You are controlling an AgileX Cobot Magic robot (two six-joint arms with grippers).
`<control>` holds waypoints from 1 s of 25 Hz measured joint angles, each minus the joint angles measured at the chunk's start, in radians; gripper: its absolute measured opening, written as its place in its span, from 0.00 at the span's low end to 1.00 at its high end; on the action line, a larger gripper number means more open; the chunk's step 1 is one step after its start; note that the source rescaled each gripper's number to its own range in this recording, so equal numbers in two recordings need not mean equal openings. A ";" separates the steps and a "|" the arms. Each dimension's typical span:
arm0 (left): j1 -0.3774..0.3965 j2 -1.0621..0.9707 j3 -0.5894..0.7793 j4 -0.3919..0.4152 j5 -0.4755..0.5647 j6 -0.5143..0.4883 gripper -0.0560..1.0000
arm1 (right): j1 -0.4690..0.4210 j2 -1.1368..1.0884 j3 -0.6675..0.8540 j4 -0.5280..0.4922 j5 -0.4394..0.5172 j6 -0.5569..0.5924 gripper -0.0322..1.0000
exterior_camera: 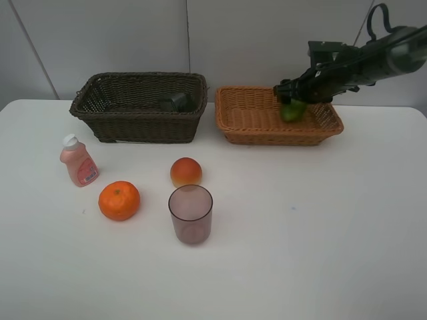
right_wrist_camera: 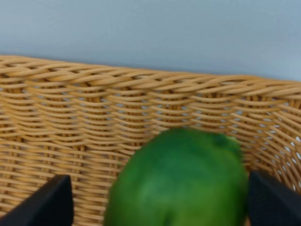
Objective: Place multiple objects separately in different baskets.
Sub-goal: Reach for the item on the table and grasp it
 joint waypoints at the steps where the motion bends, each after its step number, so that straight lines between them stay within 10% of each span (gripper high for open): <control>1: 0.000 0.000 0.000 0.000 0.000 0.000 0.93 | 0.000 0.000 0.000 0.000 0.000 0.000 0.77; 25: 0.000 0.000 0.000 0.000 0.000 0.000 0.93 | 0.024 -0.082 0.000 0.000 0.101 0.001 0.91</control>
